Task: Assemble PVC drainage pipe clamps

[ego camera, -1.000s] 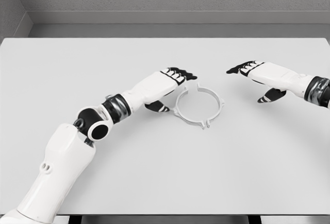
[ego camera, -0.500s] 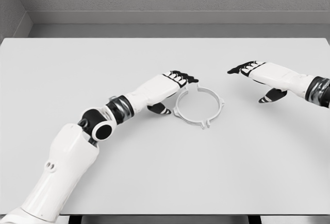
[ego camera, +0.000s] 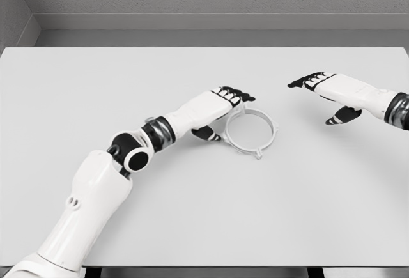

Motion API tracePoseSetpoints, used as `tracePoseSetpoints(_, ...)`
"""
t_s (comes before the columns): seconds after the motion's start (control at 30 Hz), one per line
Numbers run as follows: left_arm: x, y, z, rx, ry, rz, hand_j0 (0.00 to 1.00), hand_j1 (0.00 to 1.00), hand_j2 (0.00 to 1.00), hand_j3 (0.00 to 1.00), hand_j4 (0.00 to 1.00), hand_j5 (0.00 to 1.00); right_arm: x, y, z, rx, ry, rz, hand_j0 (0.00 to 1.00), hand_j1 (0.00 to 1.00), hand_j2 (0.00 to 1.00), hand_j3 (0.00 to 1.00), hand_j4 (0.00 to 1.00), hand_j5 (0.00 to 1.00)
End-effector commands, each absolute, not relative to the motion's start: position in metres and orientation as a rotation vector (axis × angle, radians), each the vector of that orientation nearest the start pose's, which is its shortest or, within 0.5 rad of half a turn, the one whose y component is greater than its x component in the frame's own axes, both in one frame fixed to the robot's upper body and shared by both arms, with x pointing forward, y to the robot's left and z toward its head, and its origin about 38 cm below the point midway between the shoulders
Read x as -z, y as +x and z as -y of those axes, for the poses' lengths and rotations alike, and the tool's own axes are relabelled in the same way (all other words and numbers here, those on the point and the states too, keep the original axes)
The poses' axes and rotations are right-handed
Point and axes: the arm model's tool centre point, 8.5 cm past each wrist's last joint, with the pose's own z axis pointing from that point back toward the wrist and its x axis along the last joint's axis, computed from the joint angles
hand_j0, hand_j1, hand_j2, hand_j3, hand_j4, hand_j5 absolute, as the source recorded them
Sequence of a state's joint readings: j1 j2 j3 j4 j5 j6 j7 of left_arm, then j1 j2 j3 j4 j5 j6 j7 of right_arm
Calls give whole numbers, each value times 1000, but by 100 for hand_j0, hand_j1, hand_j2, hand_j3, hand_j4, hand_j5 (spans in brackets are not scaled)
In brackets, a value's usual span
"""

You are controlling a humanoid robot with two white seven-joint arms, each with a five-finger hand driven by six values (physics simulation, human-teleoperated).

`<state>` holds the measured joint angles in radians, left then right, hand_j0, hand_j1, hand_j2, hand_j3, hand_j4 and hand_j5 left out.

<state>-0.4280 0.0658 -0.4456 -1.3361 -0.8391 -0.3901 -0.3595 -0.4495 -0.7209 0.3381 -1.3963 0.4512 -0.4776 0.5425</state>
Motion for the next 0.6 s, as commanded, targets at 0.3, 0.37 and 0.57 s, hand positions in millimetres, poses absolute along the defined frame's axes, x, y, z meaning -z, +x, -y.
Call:
tracePoseSetpoints(0.3,-120,430,-65,1679,247,1716,100,100,100,100,100,100,-186,436,343,-1778,-475,1363,100,100,100,100,100,100)
tracePoseSetpoints(0.37,-121,431,-63,1678,247,1721,100,100,100,100,100,100,-186,436,342,-1777,-474,1366,100,100,100,100,100,100)
tracePoseSetpoints(0.57,-123,431,-62,1678,248,1725,100,100,100,100,100,100,-186,436,343,-1776,-474,1365,100,100,100,100,100,100)
